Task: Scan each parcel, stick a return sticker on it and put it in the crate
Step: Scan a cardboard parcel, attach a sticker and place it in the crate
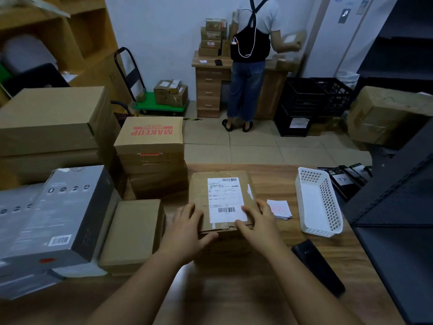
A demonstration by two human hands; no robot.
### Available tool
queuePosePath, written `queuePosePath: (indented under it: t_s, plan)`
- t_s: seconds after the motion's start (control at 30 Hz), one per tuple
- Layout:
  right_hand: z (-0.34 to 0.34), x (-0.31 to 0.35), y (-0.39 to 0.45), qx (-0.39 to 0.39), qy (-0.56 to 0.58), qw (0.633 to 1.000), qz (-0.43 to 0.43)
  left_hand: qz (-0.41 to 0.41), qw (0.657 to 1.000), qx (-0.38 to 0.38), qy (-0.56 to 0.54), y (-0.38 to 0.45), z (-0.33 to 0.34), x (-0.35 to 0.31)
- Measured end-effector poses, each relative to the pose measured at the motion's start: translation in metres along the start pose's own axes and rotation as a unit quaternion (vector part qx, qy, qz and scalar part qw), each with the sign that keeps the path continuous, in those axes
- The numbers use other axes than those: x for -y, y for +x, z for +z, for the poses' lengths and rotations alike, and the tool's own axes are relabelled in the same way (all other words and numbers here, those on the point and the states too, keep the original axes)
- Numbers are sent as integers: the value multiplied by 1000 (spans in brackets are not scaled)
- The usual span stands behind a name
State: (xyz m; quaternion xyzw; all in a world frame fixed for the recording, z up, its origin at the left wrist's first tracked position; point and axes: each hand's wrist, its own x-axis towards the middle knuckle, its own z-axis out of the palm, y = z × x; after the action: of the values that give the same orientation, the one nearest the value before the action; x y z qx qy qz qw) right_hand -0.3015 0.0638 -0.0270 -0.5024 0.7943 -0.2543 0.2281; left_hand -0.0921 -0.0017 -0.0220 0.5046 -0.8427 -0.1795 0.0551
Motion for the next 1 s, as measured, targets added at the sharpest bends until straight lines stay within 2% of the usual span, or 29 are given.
queuePosePath:
  t_s: [0.1,0.27,0.4,0.53,0.63,0.83,1.0]
  plan:
    - [-6,-17,-5,22,32,998,-40,25,999,-12,40,6,8,-20]
    - [-27,-78,-14,0,73,997,-20,-17,998,-28,59,15,29,-45]
    - [-46,-162,-37,-27,-10,998,53,-25,995,-77,63,16,38,-50]
    - [-48,-222,-49,64,-157,974,148,-28,992,-102,61,17,45,-53]
    - [-37,-237,-53,113,-200,960,162,-38,994,-87,45,17,44,-54]
    - [-27,-252,-58,81,-207,967,127,-63,995,-56,46,17,43,-56]
    - [-28,-240,-55,47,-200,969,137,-83,995,-33,34,17,40,-58]
